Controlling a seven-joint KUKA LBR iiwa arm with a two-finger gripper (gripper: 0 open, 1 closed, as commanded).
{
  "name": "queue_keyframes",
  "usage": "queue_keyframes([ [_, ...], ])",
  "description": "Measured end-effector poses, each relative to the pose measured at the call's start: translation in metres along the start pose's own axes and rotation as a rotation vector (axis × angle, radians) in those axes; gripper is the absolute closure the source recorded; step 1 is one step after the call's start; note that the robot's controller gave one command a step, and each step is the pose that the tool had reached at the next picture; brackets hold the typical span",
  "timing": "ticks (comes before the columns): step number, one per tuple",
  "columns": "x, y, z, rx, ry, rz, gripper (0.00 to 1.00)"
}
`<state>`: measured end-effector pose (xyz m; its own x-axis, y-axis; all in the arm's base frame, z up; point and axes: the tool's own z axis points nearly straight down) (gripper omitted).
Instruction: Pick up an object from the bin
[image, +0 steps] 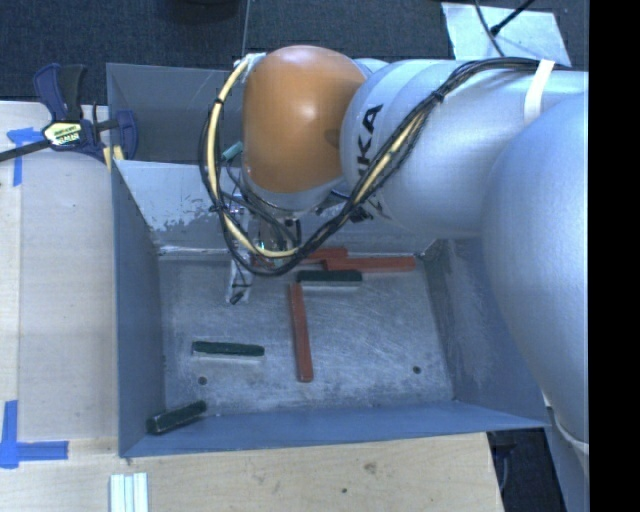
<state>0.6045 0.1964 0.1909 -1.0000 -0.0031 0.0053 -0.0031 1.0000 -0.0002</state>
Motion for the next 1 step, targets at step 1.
queue_keyframes([
  [1, -0.0057, 0.0168, 0.124, 0.001, -0.001, 0.276, 0.0],
])
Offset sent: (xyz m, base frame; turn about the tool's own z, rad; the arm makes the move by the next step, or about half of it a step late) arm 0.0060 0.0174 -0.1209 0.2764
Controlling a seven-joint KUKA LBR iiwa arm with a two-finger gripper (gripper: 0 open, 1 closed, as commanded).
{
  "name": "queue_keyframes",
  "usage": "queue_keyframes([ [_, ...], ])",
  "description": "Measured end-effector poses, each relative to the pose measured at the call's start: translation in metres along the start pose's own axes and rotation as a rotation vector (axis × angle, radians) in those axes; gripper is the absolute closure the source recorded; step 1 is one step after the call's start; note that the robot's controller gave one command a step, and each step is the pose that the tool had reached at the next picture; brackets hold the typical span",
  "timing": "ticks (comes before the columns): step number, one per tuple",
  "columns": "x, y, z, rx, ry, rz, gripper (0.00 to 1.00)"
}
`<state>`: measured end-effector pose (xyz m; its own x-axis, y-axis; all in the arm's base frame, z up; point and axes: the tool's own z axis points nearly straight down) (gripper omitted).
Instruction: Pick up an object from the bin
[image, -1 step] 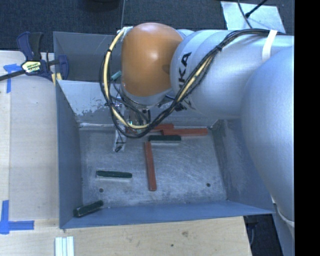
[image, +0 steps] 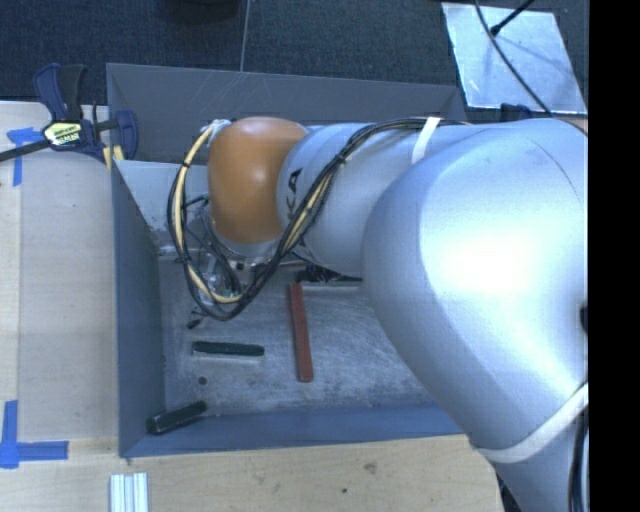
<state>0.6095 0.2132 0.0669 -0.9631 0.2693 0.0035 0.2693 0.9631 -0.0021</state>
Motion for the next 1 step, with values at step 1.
queue_keyframes([
  [1, 0.013, -0.0746, -0.0031, 0.001, -0.003, 0.048, 0.0],
])
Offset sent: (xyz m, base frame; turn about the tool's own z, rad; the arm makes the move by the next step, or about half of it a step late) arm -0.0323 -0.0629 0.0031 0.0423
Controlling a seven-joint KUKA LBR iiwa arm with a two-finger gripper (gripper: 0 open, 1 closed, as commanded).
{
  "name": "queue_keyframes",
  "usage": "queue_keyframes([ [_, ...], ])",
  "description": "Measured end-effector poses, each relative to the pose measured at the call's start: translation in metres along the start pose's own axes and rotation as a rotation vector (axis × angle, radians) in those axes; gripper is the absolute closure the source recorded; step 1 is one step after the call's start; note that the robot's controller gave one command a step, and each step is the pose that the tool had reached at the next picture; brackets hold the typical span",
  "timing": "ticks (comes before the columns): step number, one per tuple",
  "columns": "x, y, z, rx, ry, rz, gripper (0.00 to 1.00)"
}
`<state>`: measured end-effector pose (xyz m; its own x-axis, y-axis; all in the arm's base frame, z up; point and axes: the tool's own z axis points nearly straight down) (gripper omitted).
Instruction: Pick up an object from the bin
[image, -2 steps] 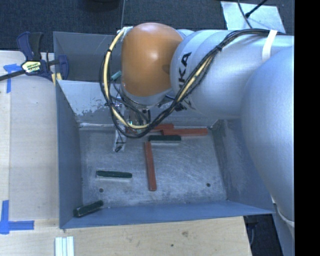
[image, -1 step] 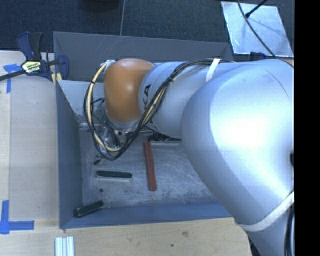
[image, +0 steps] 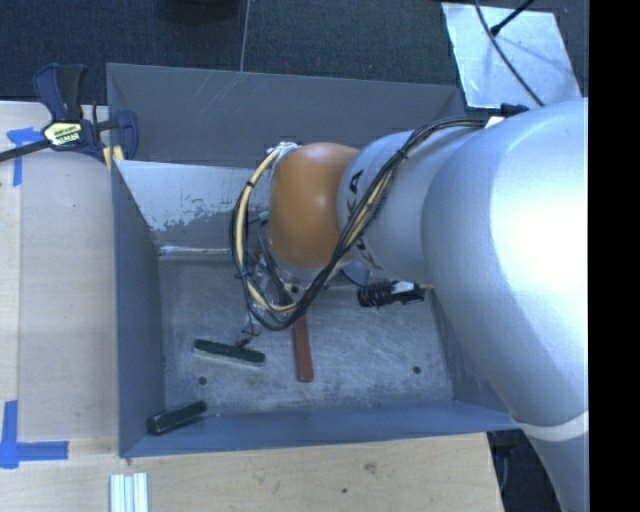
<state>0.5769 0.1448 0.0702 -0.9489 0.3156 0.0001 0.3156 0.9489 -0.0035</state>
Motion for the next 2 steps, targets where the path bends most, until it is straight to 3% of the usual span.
queue_keyframes([
  [1, -0.032, -0.035, -0.011, -0.004, -0.005, 0.071, 0.0],
  [2, -0.074, -0.071, 0.0, -0.002, 0.008, -0.003, 0.0],
])
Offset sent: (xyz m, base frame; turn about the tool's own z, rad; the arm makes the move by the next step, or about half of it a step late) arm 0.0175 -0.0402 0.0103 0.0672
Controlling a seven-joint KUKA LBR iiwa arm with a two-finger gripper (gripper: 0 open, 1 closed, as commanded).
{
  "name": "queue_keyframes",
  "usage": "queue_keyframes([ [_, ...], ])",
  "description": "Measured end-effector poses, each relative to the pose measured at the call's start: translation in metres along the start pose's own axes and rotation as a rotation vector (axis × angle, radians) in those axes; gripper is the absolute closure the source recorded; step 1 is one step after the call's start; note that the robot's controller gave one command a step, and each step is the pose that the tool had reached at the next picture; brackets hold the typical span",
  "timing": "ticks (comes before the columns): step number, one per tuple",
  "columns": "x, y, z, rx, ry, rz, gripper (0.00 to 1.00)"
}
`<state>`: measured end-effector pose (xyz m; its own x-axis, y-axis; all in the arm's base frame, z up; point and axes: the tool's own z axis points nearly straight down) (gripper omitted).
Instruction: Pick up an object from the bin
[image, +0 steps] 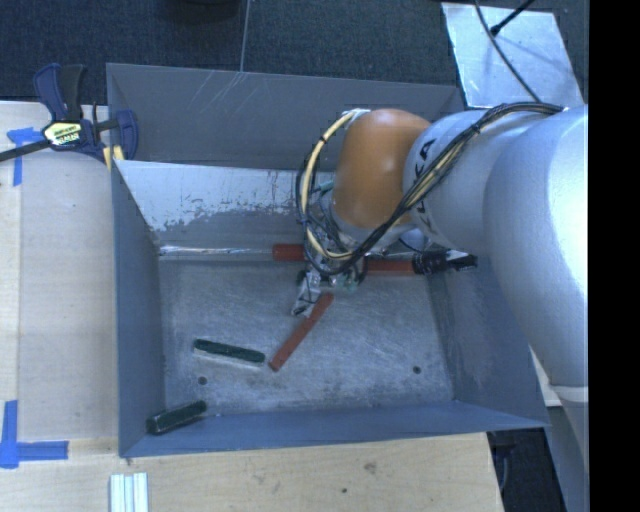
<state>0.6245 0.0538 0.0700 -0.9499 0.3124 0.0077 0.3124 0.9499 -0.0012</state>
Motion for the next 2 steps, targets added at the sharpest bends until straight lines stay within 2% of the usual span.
queue_keyframes([
  [1, 0.0124, -0.0724, -0.0008, 0.001, -0.011, -0.075, 0.0],
  [2, 0.0123, -0.0683, -0.0009, -0.002, -0.013, -0.076, 1.0],
])
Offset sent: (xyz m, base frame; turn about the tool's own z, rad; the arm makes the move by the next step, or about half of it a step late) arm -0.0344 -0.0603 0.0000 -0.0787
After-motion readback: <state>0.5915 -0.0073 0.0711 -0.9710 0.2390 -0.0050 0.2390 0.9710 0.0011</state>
